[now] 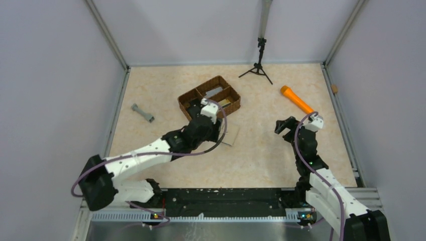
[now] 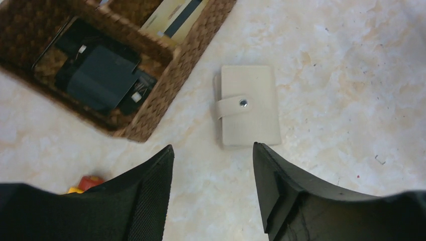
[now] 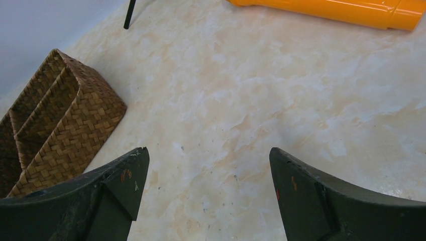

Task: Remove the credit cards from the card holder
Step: Open the card holder at the center of the board.

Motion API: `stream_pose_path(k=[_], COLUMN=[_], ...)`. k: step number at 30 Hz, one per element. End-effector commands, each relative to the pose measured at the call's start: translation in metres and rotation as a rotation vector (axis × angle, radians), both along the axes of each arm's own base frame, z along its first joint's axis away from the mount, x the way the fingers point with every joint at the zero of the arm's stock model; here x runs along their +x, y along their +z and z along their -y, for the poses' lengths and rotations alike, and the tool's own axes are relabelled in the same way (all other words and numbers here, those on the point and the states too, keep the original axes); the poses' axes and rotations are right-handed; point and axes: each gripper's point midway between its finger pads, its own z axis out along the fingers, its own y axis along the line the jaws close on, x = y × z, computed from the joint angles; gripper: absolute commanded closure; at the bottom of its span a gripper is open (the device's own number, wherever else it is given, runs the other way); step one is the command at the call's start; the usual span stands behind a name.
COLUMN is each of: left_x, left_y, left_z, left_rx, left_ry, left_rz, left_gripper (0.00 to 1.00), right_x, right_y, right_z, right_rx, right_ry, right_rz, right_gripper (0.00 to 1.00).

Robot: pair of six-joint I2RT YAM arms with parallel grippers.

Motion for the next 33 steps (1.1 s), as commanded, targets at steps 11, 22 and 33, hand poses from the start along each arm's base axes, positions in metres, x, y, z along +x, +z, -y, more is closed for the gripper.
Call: stream_pose_path(k=[11,22,33], left_x=[0.017,0.035,0.045], left_y=[-0.058,-0.096,-0.115], left_z=[0.083,0.089,0.075], left_rx=[0.259,0.41,0.367], left_ry=[-0.199,-0.12,-0.056], left_rz=[-0.252,-0.347,-0.445], left_gripper=[0.43,0.4,0.52], right_x=[0.007,0.007,0.007], right_y=[0.026,0.026,0.025], right_z=[-0.005,-0.006,-0.007], right_rx=[0.011,0.013,0.015], right_ry=[0.019,0.021,0.027], right_rz=[0.078,0.077,0.078], right_gripper=[0.08,0.08,0.08])
